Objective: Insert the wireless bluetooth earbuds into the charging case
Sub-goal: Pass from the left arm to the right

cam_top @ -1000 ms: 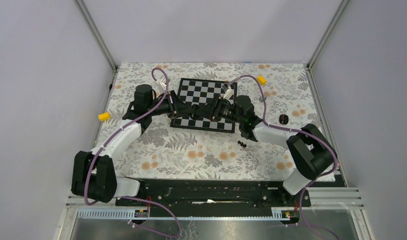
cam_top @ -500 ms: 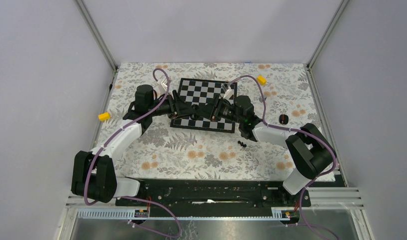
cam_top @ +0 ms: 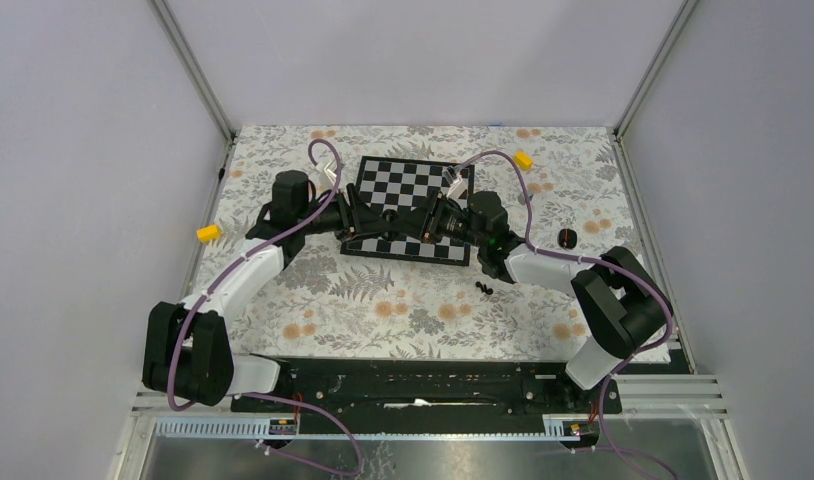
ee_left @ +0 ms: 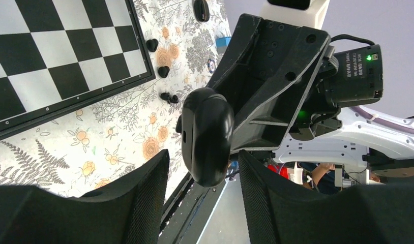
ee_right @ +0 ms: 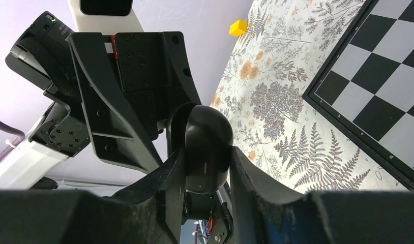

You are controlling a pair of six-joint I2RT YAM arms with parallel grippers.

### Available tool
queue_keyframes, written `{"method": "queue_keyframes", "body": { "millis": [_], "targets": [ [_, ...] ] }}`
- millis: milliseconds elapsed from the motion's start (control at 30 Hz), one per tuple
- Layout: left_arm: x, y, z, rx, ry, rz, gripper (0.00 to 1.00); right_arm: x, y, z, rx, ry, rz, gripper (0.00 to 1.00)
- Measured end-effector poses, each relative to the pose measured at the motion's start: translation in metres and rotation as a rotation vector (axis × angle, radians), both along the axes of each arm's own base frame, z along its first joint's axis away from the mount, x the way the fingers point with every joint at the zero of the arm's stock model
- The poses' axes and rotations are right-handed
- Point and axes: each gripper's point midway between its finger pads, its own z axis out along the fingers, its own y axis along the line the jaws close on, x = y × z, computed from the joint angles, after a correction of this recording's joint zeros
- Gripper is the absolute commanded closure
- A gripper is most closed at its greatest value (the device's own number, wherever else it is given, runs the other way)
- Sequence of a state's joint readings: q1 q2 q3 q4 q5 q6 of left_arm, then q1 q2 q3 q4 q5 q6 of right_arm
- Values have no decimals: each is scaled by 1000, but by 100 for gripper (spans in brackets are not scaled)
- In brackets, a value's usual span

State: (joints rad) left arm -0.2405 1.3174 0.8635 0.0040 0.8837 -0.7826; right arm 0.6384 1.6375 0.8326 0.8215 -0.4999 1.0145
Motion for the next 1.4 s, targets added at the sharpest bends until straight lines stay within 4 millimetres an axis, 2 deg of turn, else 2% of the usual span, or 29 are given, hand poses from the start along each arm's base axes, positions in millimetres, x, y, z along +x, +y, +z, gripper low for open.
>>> {"method": "queue_keyframes", "body": {
  "millis": [333, 600, 900, 1067, 1167, 1400],
  "targets": [
    [-2, 5, -11, 57, 24, 22, 50, -1, -3, -7, -9, 14, -4, 100],
    [3, 12, 2, 102, -28, 70, 50, -1, -3, -5, -3, 11, -2, 100],
    [-1, 14, 11, 71, -37, 38, 33, -4, -2, 3, 27, -2, 20, 100],
    [4, 32, 17, 32, -27, 49, 29, -7, -3, 17, 96, -25, 76, 100],
    [5, 40, 22, 2, -23, 53, 20, -5, -6, 19, 143, -17, 110, 100],
    [-20, 35, 36, -119, -93, 26, 19, -17, -4, 16, 233, 37, 229, 100]
  ]
}}
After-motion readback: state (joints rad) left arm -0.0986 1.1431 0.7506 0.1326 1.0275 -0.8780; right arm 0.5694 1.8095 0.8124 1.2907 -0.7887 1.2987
